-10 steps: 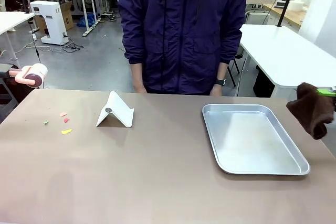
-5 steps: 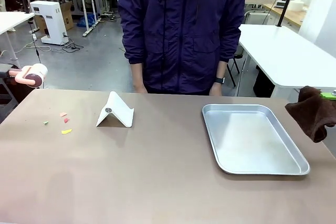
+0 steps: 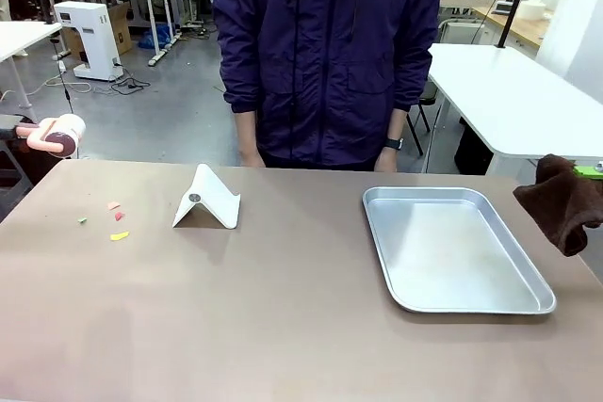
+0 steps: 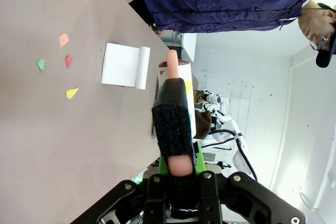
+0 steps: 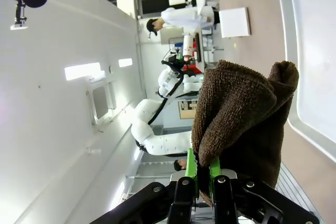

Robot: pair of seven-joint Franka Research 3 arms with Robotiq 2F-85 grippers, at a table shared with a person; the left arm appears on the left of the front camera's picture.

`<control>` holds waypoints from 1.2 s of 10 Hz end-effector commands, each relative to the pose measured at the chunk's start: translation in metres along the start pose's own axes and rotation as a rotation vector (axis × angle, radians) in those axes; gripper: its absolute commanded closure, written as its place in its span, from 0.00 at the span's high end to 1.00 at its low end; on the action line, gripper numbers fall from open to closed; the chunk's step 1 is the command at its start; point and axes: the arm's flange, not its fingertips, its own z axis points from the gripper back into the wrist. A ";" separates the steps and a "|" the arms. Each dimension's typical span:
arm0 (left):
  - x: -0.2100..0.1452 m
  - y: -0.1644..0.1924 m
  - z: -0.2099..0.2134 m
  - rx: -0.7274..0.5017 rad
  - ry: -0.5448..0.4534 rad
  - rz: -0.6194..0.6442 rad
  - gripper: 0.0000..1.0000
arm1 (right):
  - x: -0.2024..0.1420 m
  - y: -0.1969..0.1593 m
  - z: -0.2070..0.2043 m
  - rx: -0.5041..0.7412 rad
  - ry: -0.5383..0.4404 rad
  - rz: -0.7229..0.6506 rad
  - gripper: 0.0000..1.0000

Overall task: Clean the surface of the table.
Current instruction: Clean the area not pointed to by the person.

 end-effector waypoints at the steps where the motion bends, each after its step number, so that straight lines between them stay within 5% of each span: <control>1: -0.004 -0.002 0.001 -0.005 0.010 -0.015 0.00 | 0.002 0.005 -0.002 0.003 0.001 0.003 0.10; 8: -0.004 -0.002 0.001 -0.005 0.010 -0.015 0.00 | 0.002 0.005 -0.002 0.003 0.001 0.003 0.10; 9: 0.000 0.000 0.000 0.000 0.000 0.000 0.20 | 0.002 0.005 -0.002 0.003 0.001 0.003 0.10; 12: -0.032 -0.008 -0.015 0.305 0.104 -0.259 0.20 | 0.002 0.005 -0.002 0.003 0.001 0.003 0.10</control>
